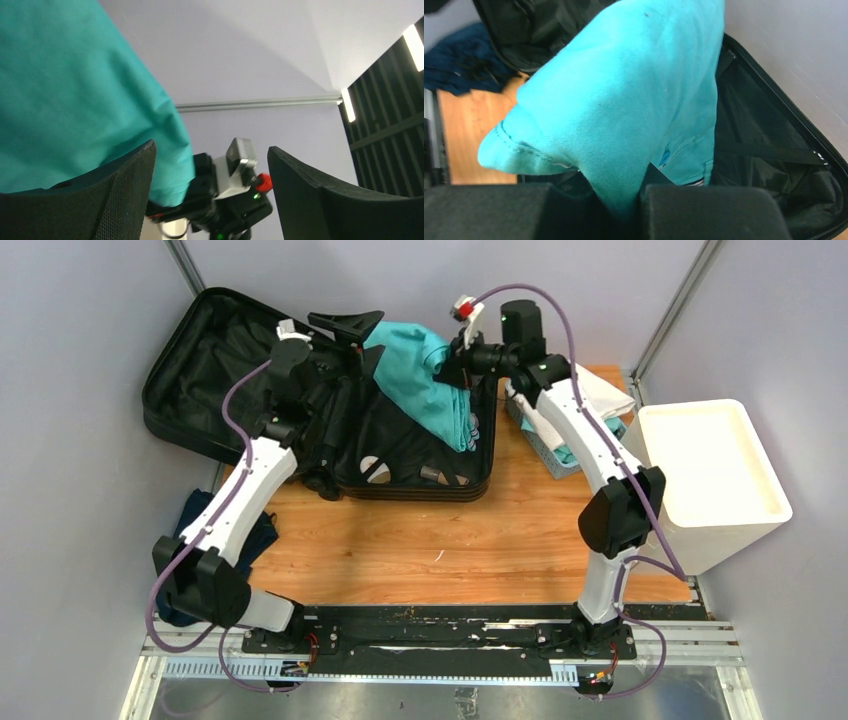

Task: Open, take out, and arrange the luggage
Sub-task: Pick up the clothes from the luggage.

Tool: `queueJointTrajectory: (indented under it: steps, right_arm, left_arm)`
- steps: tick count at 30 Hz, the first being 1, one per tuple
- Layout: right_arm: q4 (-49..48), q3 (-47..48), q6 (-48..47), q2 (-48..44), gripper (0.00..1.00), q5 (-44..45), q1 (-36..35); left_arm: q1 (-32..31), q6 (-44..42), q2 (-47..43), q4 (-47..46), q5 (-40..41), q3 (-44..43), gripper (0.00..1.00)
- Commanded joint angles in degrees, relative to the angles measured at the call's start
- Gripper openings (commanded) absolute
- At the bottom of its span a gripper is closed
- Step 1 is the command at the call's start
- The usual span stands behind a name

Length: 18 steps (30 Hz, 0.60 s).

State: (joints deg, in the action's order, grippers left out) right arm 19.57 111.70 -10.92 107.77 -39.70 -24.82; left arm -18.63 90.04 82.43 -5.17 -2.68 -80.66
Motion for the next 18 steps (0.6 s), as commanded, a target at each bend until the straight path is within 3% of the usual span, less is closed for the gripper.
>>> queueJointTrajectory:
  steps: [1,6,10,12,18]
  right_arm:
    - [-2.78,7.34,9.50,-2.56,0.00,-13.03,5.48]
    - [-4.02,11.19,9.21,-2.35,0.00,-24.22,15.83]
    - [-3.58,12.67,4.34,-2.56,0.00,-28.02,23.98]
    - [-2.30,13.55,1.65,-2.56,0.00,-26.71,28.35]
    - [8.64,16.93,-21.98,-2.19,0.00,-12.39,33.51]
  left_arm:
    - [2.12,-12.04,-6.05,-8.37,-3.51,7.33,0.82]
    - [3.82,-27.13,-13.22,-11.24,-9.71,14.90,0.84]
    - [4.04,-31.11,-16.49,-11.27,-11.84,21.02,0.87]
    - [4.09,-31.48,-17.79,-11.27,-11.81,24.02,0.87]
    - [4.37,-33.67,-20.56,-11.27,-9.57,27.99,0.88]
